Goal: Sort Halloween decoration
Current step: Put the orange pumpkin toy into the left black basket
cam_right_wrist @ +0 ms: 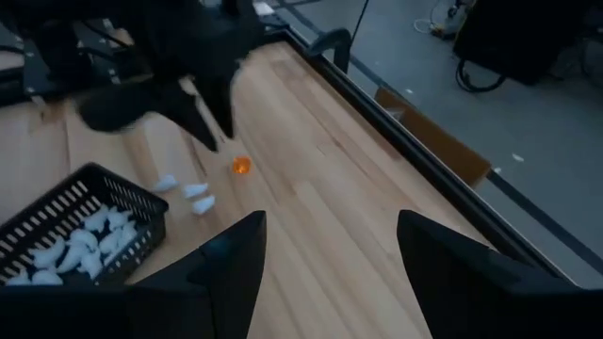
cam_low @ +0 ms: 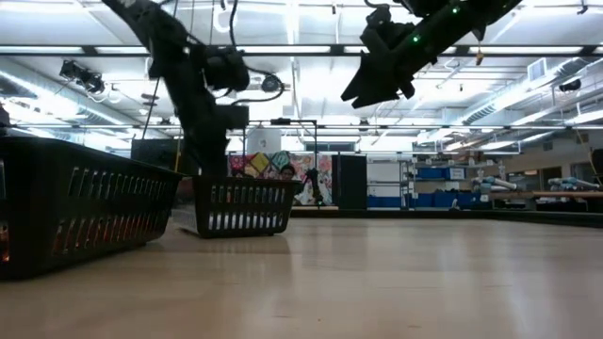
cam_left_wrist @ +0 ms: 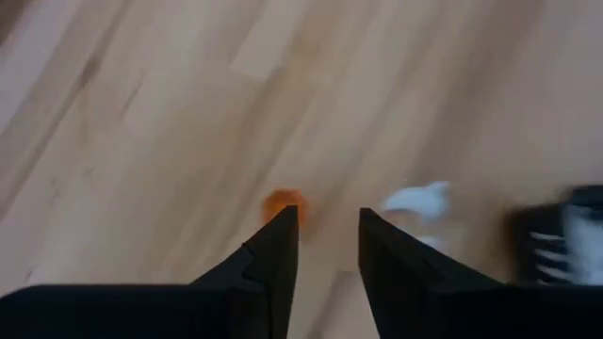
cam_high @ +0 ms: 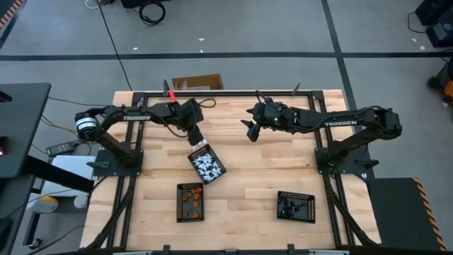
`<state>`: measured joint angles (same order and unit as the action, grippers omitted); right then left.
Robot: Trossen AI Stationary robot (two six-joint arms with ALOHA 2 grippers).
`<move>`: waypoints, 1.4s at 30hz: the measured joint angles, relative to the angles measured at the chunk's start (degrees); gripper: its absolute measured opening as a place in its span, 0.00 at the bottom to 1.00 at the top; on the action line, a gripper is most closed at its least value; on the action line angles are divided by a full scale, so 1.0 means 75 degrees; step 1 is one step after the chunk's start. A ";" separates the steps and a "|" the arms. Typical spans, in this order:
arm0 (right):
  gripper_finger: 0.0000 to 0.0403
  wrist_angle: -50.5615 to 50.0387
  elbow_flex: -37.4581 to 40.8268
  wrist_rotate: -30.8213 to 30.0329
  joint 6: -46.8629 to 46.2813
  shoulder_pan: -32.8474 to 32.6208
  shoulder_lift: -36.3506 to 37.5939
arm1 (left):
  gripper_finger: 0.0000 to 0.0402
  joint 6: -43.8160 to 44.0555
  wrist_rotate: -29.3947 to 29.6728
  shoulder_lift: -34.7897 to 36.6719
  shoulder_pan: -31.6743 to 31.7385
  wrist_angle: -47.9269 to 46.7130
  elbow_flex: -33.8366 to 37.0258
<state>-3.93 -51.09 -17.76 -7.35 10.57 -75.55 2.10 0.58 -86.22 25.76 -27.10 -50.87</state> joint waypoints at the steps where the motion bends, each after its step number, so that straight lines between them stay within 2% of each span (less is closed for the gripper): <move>1: 0.61 0.0036 0.0000 0.0003 0.0000 0.0000 -0.0026 | 0.30 0.0012 0.0030 -0.0011 0.0080 0.0187 0.0153; 5: 0.61 0.0072 0.0002 -0.0027 0.0000 0.0000 -0.0034 | 0.39 0.0104 -0.0043 -0.0015 0.0338 0.1157 0.0596; 11: 0.61 0.0378 0.0000 -0.0026 0.0008 0.0000 -0.0032 | 0.52 0.0182 -0.0097 -0.0347 0.0461 0.1901 0.0991; 17: 0.61 0.0613 0.0000 -0.0026 0.0006 0.0000 -0.0032 | 0.53 0.0363 -0.0075 -0.1138 0.0436 0.2638 0.1131; 22: 0.61 0.0690 0.0000 -0.0026 0.0004 0.0000 -0.0032 | 0.53 0.0363 -0.0071 -0.1240 0.0451 0.2735 0.1118; 26: 0.61 0.0695 0.0000 -0.0026 0.0006 0.0000 -0.0032 | 0.51 0.0360 -0.0061 -0.1141 0.0451 0.2672 0.1129; 37: 0.61 0.0692 0.0000 -0.0026 0.0006 0.0000 -0.0032 | 0.31 0.0138 -0.0037 -0.1118 0.0486 0.2365 0.1121; 42: 0.61 0.0690 0.0000 -0.0026 0.0006 0.0000 -0.0032 | 0.26 0.0136 -0.0061 -0.1123 0.0486 0.2237 0.1012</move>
<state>1.24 -51.09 -17.96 -7.31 10.57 -75.79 3.12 0.12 -94.64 29.41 -10.32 -43.28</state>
